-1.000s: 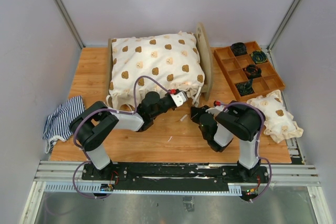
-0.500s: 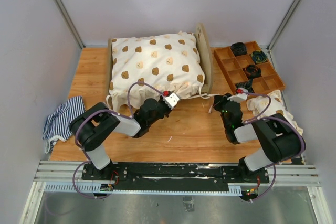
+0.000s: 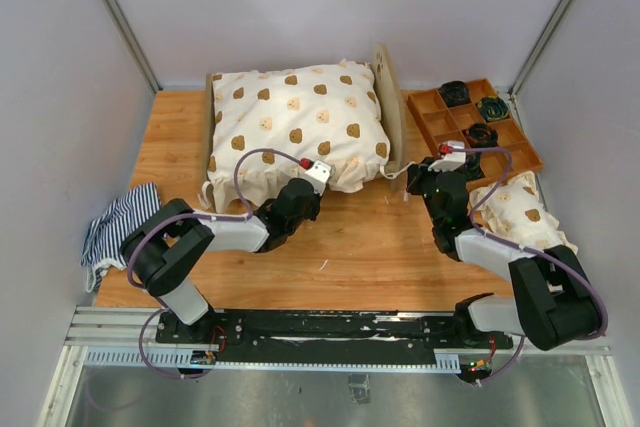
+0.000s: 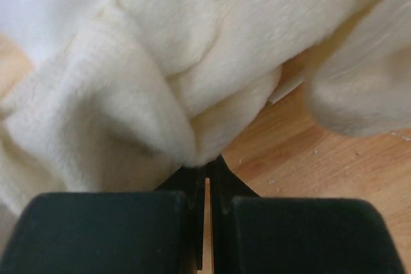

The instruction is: Set up the pet bed

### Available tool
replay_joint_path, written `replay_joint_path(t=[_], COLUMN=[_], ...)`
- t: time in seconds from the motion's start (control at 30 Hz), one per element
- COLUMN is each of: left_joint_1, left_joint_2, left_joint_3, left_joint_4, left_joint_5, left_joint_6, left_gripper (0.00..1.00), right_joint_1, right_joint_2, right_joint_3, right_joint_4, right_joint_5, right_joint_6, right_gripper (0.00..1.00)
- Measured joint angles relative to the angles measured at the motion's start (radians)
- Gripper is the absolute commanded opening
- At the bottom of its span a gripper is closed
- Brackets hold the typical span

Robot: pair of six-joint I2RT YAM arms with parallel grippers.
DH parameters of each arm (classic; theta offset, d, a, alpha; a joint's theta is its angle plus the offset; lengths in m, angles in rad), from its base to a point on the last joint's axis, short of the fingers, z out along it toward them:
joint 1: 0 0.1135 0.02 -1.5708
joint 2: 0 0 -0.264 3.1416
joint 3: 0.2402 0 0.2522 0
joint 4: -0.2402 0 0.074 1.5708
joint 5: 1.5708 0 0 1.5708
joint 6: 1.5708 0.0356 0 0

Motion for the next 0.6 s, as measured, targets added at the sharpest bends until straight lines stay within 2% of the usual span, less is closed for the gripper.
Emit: replay_joint_path(t=[0.17,0.6], left_joint_1=[0.000,0.037], left_joint_2=[-0.028,-0.092], left_joint_3=[-0.014,-0.079], left_joint_4=[-0.104,-0.200], left_joint_5=[-0.055,-0.094], left_joint_6=[-0.145,-0.401], left_gripper=[0.00,0.00], right_joint_1=[0.000,-0.041], right_joint_2=[-0.058,-0.095], right_joint_3=[0.023,0.059], right_joint_4=[-0.090,-0.214], right_joint_5=[-0.012,-0.042], right_joint_6=[-0.073,-0.165], right_gripper=[0.00,0.00])
